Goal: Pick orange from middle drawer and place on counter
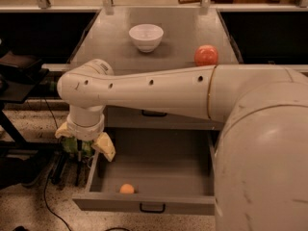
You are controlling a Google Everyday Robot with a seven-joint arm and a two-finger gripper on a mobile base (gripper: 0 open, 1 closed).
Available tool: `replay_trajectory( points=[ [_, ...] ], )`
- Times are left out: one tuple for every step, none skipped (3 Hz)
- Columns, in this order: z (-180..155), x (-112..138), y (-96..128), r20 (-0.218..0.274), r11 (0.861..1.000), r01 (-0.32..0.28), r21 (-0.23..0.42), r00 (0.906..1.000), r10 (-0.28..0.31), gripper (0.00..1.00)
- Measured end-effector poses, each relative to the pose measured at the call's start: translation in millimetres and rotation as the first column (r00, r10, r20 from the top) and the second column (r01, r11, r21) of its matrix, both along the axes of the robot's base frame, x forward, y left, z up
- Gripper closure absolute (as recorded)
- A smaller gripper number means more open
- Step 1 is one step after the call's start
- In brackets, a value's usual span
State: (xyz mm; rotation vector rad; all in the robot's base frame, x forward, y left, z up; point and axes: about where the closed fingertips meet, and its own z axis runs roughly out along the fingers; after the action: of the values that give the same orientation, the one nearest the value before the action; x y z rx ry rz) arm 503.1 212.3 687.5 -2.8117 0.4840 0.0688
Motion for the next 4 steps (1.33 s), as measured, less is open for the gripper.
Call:
replay_trajectory(
  points=[
    [-48.3, 11.6, -23.3, -0.071, 0.993, 0.040, -0.108, 0.9963, -0.048, 0.00],
    [-102.9, 13.4, -56.5, -0.129, 0.984, 0.075, -0.160, 0.9870, -0.096, 0.00],
    [-145.6, 12.3, -80.1, -0.132, 0.982, 0.079, -0.172, 0.9860, -0.103, 0.00],
    [-192.4, 19.1, -87.2, -0.135, 0.985, 0.014, -0.174, 0.9901, -0.038, 0.00]
  ],
)
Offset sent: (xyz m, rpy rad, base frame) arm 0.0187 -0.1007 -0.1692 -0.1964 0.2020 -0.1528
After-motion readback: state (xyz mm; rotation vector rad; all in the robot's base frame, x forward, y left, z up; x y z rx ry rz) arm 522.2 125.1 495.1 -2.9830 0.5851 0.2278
